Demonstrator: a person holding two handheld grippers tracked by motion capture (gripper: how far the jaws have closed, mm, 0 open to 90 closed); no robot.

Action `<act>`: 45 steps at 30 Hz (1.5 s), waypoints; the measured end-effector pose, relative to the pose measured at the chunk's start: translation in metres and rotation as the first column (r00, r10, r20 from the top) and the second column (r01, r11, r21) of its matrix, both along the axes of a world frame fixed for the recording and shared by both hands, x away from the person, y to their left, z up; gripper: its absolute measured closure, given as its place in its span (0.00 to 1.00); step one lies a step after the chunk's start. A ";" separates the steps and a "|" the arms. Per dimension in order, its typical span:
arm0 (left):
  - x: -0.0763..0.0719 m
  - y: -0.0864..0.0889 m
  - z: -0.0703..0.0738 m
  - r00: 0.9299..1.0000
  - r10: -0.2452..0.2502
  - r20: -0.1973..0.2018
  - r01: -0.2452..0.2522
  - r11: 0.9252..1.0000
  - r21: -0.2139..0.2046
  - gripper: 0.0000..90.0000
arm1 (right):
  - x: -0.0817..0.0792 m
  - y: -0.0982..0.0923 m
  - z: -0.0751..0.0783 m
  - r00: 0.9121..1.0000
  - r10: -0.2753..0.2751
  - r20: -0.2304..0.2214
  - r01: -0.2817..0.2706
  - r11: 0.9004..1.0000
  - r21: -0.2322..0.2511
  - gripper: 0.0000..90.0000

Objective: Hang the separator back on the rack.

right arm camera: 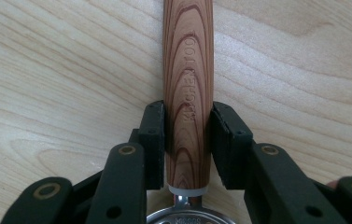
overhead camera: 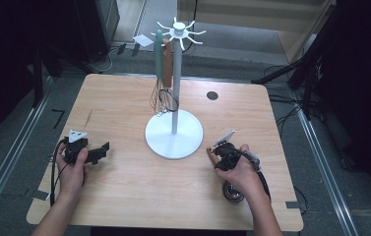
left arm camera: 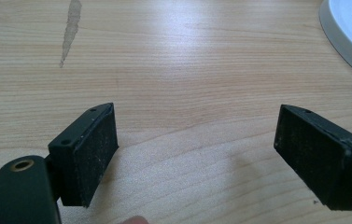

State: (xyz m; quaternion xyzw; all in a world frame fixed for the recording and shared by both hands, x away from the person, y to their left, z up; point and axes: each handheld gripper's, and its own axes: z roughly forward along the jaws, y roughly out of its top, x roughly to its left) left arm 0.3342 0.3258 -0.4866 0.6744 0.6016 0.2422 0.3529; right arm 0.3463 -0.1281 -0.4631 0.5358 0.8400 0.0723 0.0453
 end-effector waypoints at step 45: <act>0.001 0.001 0.000 1.000 -0.008 0.000 0.008 1.000 -0.006 0.16 | -0.019 -0.010 0.020 0.919 -0.067 0.389 -0.044 0.962 0.270 0.78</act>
